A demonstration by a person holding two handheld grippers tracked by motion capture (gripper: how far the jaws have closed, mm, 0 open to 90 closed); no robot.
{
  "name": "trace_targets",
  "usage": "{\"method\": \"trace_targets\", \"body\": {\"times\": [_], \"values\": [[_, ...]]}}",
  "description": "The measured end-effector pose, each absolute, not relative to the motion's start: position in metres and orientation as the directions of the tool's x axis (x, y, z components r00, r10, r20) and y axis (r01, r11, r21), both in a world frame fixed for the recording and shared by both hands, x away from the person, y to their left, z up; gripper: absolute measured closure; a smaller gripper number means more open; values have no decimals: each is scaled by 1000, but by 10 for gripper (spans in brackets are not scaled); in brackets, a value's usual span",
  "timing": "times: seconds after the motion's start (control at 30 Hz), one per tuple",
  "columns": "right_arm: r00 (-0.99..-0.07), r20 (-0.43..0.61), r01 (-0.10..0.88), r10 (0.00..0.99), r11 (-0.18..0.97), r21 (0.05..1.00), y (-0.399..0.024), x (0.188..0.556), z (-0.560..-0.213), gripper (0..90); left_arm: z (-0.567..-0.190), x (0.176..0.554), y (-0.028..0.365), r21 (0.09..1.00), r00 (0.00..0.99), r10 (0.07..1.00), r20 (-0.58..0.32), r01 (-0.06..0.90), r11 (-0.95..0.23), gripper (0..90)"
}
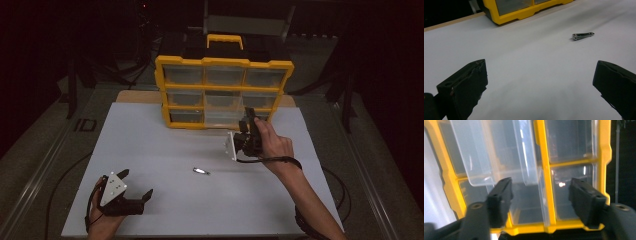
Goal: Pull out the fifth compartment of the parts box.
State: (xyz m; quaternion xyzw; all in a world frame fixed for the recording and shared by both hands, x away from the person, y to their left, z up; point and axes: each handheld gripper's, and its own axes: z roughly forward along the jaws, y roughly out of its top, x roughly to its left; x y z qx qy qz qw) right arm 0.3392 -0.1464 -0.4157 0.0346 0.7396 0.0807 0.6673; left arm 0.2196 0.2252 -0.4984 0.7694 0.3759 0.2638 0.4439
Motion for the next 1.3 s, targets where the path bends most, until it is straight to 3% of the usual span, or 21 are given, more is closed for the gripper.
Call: {"method": "trace_targets", "body": {"times": [0.13,0.27,0.6,0.77,1.07,1.23,1.3], "values": [[-115,-963,-37,245,967,250,-159,334,-414,205,-499,220,225,883,577,814,70,345,-320,5],[-152,-922,-20,356,932,363,-175,325,-416,165,-499,220,225,883,575,815,67,347,-318,5],[-277,-729,48,626,767,640,-216,297,-430,154,-499,220,225,881,572,818,66,352,-318,5],[-321,-646,71,693,698,713,-233,288,-442,143,-500,220,225,881,570,819,66,352,-316,5],[-400,-368,166,839,462,871,-267,272,-464,130,-499,220,226,883,572,818,63,351,-313,5],[-409,-254,231,876,369,900,-281,269,-470,135,-498,220,227,887,567,822,51,352,-298,5],[-457,-148,263,877,292,920,-292,266,-476,136,-495,222,230,894,567,823,23,356,-271,4]]}}
